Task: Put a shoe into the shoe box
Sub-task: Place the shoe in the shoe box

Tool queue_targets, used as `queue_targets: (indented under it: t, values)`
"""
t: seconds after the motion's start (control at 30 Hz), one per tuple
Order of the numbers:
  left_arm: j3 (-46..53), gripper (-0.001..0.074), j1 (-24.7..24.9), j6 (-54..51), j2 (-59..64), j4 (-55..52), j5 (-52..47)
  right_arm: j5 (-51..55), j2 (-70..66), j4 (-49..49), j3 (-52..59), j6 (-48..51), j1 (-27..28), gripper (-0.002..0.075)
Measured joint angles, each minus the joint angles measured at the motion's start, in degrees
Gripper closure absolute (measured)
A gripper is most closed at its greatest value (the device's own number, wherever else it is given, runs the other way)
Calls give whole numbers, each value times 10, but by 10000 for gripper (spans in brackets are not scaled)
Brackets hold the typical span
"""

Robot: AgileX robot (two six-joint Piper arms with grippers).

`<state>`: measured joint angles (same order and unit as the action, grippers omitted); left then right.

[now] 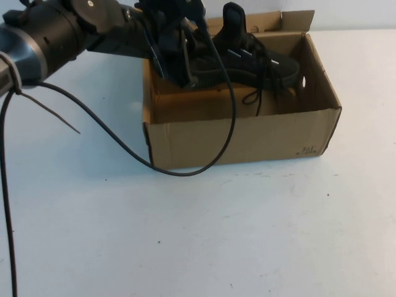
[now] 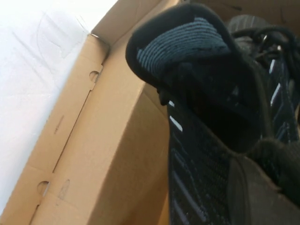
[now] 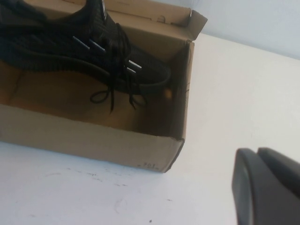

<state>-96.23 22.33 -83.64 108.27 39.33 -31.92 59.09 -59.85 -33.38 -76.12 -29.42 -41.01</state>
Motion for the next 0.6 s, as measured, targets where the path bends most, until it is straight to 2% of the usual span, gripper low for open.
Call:
queue_targets:
  t: [0.23,0.6]
  values:
    - [0,718,0,-37,25,46,27,0,0,-5,0,0,0,742]
    - [0,718,0,-42,65,60,56,0,0,-15,0,0,0,742]
